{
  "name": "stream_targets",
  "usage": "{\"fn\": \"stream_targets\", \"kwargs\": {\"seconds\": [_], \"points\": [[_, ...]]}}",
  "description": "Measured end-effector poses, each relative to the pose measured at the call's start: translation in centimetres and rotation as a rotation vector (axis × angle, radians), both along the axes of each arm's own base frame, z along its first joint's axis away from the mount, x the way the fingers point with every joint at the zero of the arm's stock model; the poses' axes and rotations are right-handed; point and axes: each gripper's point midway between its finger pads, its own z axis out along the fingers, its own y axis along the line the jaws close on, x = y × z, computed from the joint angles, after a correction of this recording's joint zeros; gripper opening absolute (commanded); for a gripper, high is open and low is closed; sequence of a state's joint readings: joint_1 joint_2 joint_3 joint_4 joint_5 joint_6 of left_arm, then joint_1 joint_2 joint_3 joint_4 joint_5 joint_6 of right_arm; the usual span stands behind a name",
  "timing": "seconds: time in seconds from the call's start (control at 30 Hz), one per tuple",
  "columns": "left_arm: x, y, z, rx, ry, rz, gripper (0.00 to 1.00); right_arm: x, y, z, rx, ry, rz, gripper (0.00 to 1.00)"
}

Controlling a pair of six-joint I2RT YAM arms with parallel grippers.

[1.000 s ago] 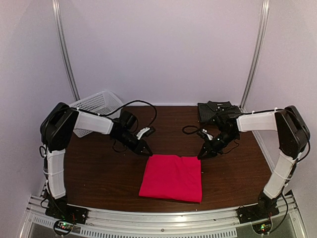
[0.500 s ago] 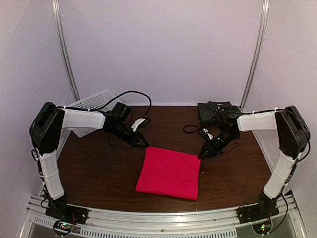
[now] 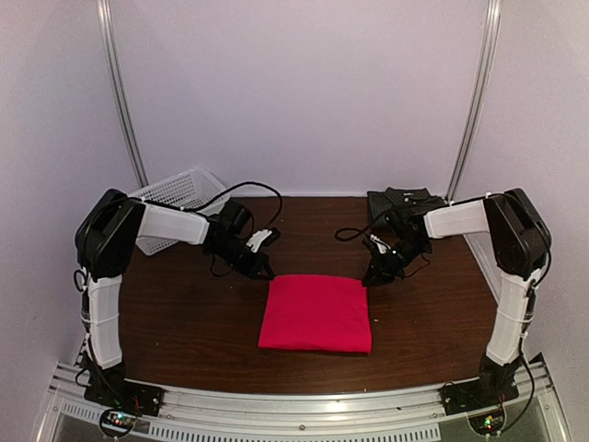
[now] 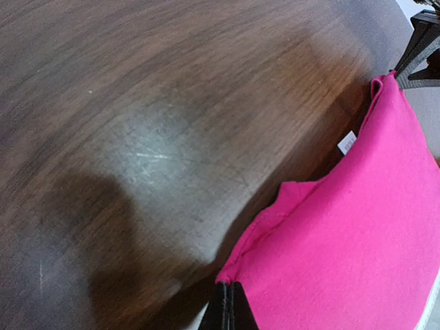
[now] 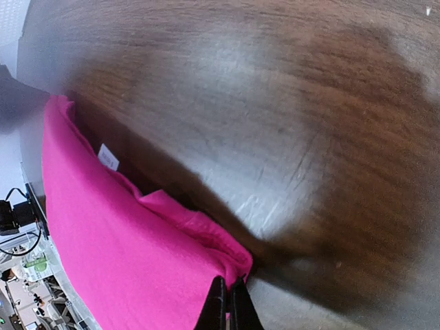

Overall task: Fold and stack the mixed laundry pile
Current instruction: Adjust the square-folded T-shirt at the center of the board, then smooth out the square-folded T-shirt at the center of the board.

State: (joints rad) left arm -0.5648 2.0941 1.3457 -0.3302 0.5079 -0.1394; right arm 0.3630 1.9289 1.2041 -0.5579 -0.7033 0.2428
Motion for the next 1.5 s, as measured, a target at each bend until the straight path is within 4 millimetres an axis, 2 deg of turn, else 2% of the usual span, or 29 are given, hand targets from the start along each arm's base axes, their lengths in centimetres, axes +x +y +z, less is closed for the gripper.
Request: {"fn": "stream_targets", "kwargs": {"seconds": [0.07, 0.1, 0.13, 0.2, 0.27, 0.3, 0.4, 0.47, 0.5, 0.53, 0.67, 0.73, 0.8, 0.83, 0.9, 1.0, 1.07, 1.13, 1.2, 1.27, 1.3, 1.4, 1.5], "points": [[0.5, 0.0, 0.0, 0.008, -0.015, 0.014, 0.0, 0.8, 0.1, -1.0, -0.017, 0.009, -0.005, 0.0], [0.9, 0.1, 0.1, 0.016, -0.028, 0.025, 0.0, 1.3, 0.2, -1.1, -0.011, 0.008, -0.005, 0.03], [1.3, 0.2, 0.1, 0.024, -0.038, 0.036, 0.1, 1.8, 0.3, -1.0, -0.014, -0.004, -0.007, 0.12], [1.9, 0.3, 0.2, 0.035, -0.056, 0.051, 0.46, 2.8, 0.4, -0.8, -0.026, -0.026, -0.014, 0.3], [2.7, 0.5, 0.4, 0.052, -0.081, 0.069, 0.89, 3.7, 0.2, -0.4, -0.049, -0.05, -0.025, 0.47], [3.0, 0.7, 0.5, 0.06, -0.091, 0.079, 0.97, 4.2, 0.0, -0.1, -0.06, -0.06, -0.031, 0.56], [3.5, 1.5, 1.5, 0.078, -0.129, 0.107, 0.98, 5.8, -0.3, 2.2, -0.069, -0.115, -0.051, 0.71], [3.5, 2.2, 3.9, 0.072, -0.176, 0.124, 0.98, 6.5, -0.3, 5.2, -0.057, -0.183, -0.06, 0.82], [3.6, 2.3, 5.8, 0.057, -0.215, 0.132, 0.98, 6.6, -0.4, 6.7, -0.047, -0.212, -0.068, 0.94], [3.7, 2.5, 8.2, 0.034, -0.262, 0.142, 0.98, 6.6, -0.5, 8.9, -0.034, -0.259, -0.073, 0.99], [3.2, 3.1, 19.2, -0.119, -0.471, 0.195, 0.98, 6.2, -1.3, 19.1, 0.053, -0.498, -0.141, 1.0], [2.6, 3.5, 24.0, -0.214, -0.54, 0.234, 0.98, 5.5, -2.3, 23.4, 0.101, -0.607, -0.198, 1.0], [1.7, 3.2, 26.4, -0.292, -0.55, 0.226, 0.98, 4.6, -2.7, 25.7, 0.166, -0.656, -0.217, 1.0], [1.2, 2.6, 26.8, -0.326, -0.53, 0.205, 0.98, 4.2, -2.5, 26.3, 0.206, -0.654, -0.211, 1.0], [0.3, 1.3, 25.8, -0.357, -0.457, 0.172, 0.98, 3.6, -1.5, 26.1, 0.283, -0.605, -0.188, 1.0], [-3.2, -1.6, 20.9, -0.349, -0.29, 0.112, 0.98, 0.9, 1.8, 22.1, 0.37, -0.432, -0.127, 1.0], [-7.4, -3.8, 17.0, -0.33, -0.15, 0.051, 0.98, -2.9, 4.7, 18.4, 0.421, -0.267, -0.076, 1.0], [-11.6, -5.8, 13.8, -0.309, -0.027, -0.007, 0.98, -6.5, 6.7, 15.4, 0.446, -0.138, -0.029, 1.0], [-14.8, -7.4, 11.9, -0.298, 0.059, -0.048, 0.98, -10.4, 8.3, 12.8, 0.453, -0.013, 0.016, 1.0], [-17.0, -8.8, 10.8, -0.312, 0.118, -0.069, 0.98, -12.8, 9.1, 11.3, 0.469, 0.067, 0.03, 1.0], [-17.8, -9.4, 10.3, -0.323, 0.142, -0.074, 0.98, -13.8, 9.6, 11.0, 0.479, 0.09, 0.045, 1.0], [-18.4, -10.1, 8.3, -0.34, 0.206, -0.044, 0.98, -14.8, 10.2, 9.5, 0.515, 0.138, 0.037, 0.99], [-18.0, -9.7, 5.2, -0.316, 0.263, 0.014, 0.98, -15.0, 10.0, 5.9, 0.502, 0.208, -0.007, 0.98]]}}
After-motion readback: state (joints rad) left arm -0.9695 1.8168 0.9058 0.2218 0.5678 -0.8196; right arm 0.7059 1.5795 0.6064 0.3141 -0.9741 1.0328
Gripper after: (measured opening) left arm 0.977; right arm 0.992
